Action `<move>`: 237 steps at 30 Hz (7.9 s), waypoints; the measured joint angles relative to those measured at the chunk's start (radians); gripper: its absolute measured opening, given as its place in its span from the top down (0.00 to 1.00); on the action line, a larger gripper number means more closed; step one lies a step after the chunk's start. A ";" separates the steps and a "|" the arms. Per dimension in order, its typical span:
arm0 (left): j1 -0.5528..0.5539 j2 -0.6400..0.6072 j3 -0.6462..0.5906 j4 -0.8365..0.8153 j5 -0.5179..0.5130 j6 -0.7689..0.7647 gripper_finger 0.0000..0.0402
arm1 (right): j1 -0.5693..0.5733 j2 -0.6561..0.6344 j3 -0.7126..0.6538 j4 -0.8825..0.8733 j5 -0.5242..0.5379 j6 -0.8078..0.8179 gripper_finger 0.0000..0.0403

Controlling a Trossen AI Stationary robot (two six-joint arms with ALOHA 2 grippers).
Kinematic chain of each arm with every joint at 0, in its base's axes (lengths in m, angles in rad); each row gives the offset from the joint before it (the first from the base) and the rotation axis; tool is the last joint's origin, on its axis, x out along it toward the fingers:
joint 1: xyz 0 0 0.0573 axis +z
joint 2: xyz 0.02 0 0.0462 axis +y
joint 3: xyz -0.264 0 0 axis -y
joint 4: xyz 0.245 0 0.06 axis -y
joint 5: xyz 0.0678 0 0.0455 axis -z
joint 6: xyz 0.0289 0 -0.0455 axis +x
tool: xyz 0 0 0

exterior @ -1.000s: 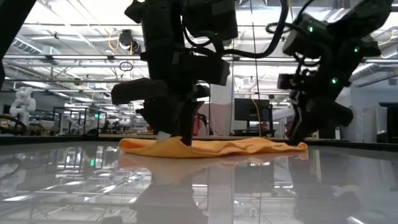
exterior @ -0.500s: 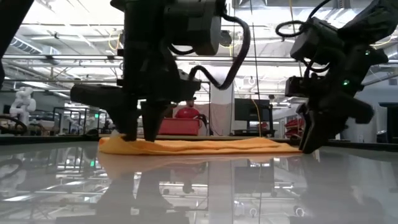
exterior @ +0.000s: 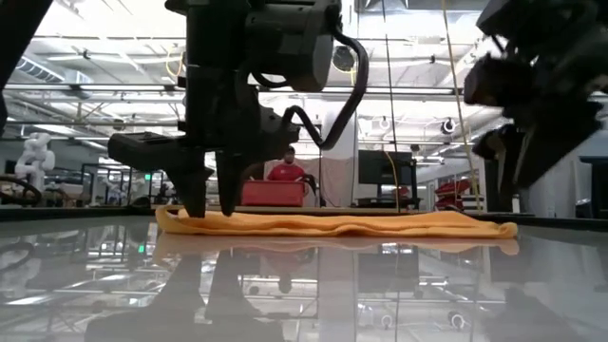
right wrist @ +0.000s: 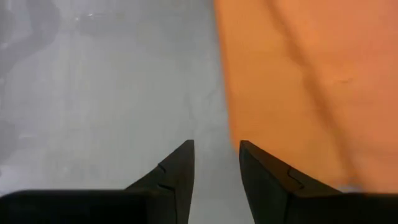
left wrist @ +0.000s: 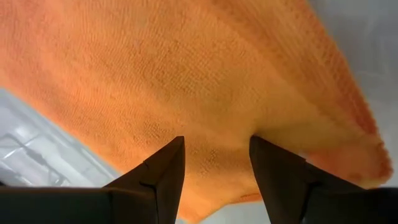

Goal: Roll towel
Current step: Fold the orange towel

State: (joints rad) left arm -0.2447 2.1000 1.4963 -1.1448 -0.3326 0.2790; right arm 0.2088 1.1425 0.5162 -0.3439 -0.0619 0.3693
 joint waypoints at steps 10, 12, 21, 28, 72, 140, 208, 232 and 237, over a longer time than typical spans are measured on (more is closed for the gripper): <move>0.000 -0.070 0.002 -0.016 -0.018 -0.011 0.53 | -0.015 -0.091 0.008 -0.197 0.301 -0.136 0.71; 0.000 -0.089 0.002 -0.006 -0.022 -0.027 0.53 | -0.033 -0.070 0.003 -0.186 0.292 -0.167 0.71; 0.000 -0.128 0.003 0.064 0.105 -0.097 0.53 | -0.104 0.060 -0.002 -0.167 0.292 -0.244 0.71; -0.002 -0.129 -0.011 0.066 0.120 -0.134 0.53 | -0.156 0.154 -0.002 -0.136 0.272 -0.288 0.71; -0.028 -0.134 -0.032 0.067 0.224 -0.142 0.53 | -0.207 0.015 0.213 -0.325 0.114 -0.226 1.00; 0.022 -0.106 -0.149 0.326 0.199 -0.299 0.97 | -0.207 0.014 0.213 -0.350 0.113 -0.213 1.00; 0.060 -0.140 -0.167 0.243 0.181 -0.293 0.99 | -0.207 0.014 0.213 -0.374 0.112 -0.215 1.00; 0.048 -0.168 -0.109 0.039 0.092 -0.220 1.00 | 0.015 0.039 0.213 -0.285 0.035 -0.174 1.00; 0.039 -0.168 -0.109 0.040 0.097 -0.219 1.00 | 0.087 0.140 0.213 -0.226 0.037 -0.171 1.00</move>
State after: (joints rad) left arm -0.2061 1.9324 1.3872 -1.1046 -0.2353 0.0597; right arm 0.2956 1.2829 0.7296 -0.5695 -0.0250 0.1978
